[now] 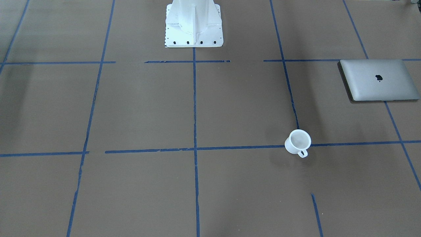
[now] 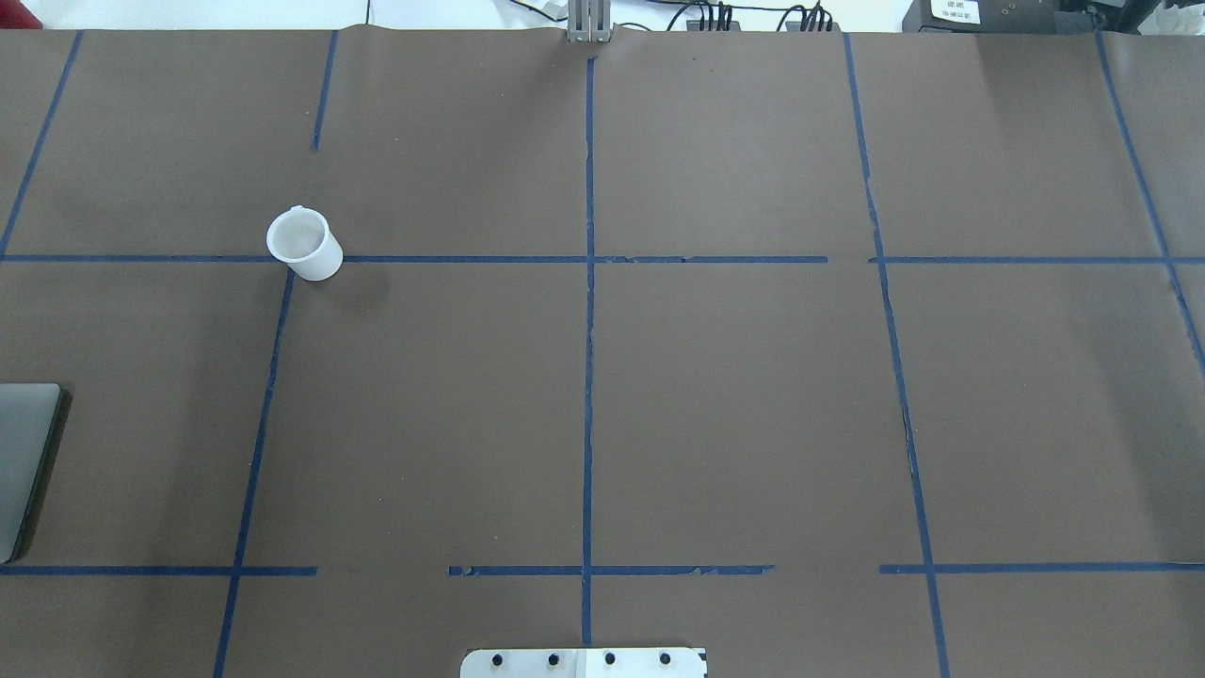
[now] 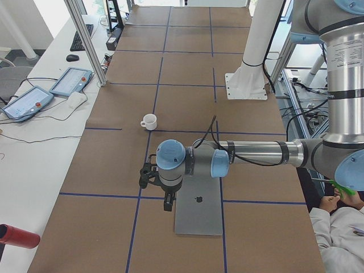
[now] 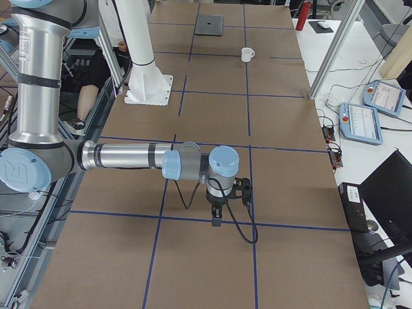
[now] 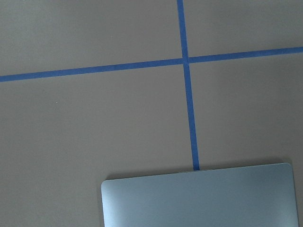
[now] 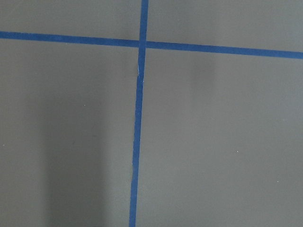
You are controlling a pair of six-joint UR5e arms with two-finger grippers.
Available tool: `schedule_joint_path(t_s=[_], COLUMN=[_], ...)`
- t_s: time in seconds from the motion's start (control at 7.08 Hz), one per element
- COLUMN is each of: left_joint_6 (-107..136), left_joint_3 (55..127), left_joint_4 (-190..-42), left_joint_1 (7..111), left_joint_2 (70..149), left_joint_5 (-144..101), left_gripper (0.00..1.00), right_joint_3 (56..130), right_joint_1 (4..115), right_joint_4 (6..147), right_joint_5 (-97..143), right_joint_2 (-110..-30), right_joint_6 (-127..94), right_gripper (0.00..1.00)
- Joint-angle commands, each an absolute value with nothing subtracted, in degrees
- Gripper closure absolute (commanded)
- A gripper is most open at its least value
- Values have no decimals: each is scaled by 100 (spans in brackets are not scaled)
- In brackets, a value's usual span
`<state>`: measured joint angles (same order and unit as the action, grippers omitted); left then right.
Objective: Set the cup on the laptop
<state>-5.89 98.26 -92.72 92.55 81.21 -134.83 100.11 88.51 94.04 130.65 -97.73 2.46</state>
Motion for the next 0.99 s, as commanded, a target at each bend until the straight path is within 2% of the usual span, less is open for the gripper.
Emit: schedule_joint_path(t_s=[0.0,0.56,0.85], left_joint_6=[-589,-563,574], left_joint_3=[9844,9826,9800], left_joint_4=[-9238,-9334,-9317], left_joint_1=[9255,8967,8721], left_joint_2=[8138,8191,8952], left_joint_5=[-13482,-13526,-13526], left_gripper=[0,0,0], right_joint_3=[10011,10011,10011], right_joint_1=[8851,8851,8851], right_joint_4=[9404,9404,9404], right_joint_5=[13069,13069,13069], right_joint_2=[-9773,-9773,-9773], right_joint_6=[246,246,246], right_gripper=[0,0,0])
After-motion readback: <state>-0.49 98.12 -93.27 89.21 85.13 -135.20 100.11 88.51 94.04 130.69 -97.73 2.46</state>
